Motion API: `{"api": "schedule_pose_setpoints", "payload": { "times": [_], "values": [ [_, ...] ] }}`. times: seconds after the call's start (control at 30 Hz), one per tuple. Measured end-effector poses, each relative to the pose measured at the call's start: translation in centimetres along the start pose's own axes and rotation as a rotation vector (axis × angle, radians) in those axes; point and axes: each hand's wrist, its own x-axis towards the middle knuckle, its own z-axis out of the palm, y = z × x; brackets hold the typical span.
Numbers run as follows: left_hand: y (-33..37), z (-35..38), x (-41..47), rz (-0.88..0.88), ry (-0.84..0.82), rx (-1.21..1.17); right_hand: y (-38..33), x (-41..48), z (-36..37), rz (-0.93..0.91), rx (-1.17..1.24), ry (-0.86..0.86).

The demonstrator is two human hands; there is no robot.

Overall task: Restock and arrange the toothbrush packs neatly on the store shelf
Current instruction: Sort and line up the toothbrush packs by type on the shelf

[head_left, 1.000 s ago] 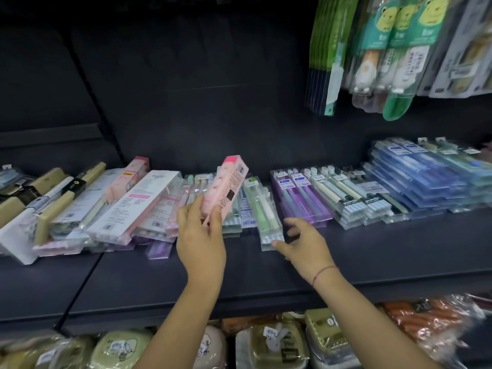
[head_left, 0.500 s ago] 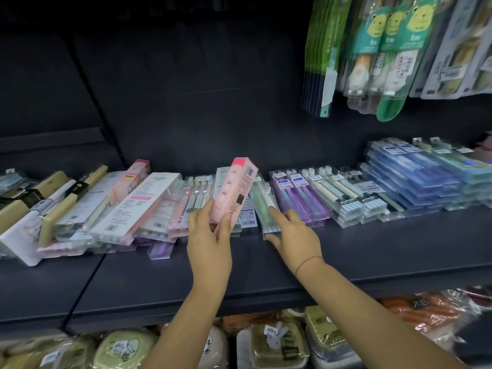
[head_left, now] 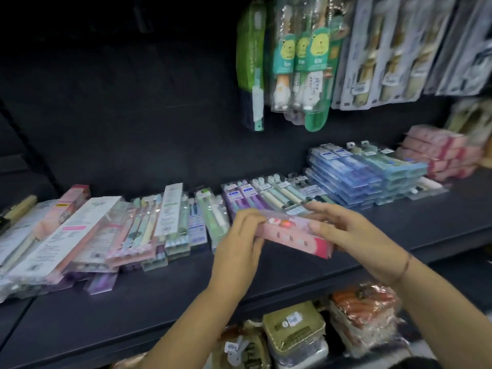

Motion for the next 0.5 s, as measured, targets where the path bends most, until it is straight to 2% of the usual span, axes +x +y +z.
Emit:
{"api": "schedule_pose_setpoints", "payload": {
  "times": [0.13, 0.3, 0.5],
  "values": [
    [4.2, 5.9, 3.3, 0.124, -0.092, -0.002, 2.5, -2.6, -7.1, -0.022, -0.163, 0.017],
    [9.8, 13.8, 7.2, 0.174, -0.210, -0.058, 6.4, -4.4, -17.0, 0.025, -0.261, 0.304],
    [13.5, 22.8, 10.7, 0.199, -0.736, 0.103, 10.6, -1.1, -27.4, -0.036, -0.082, 0.750]
  ]
}}
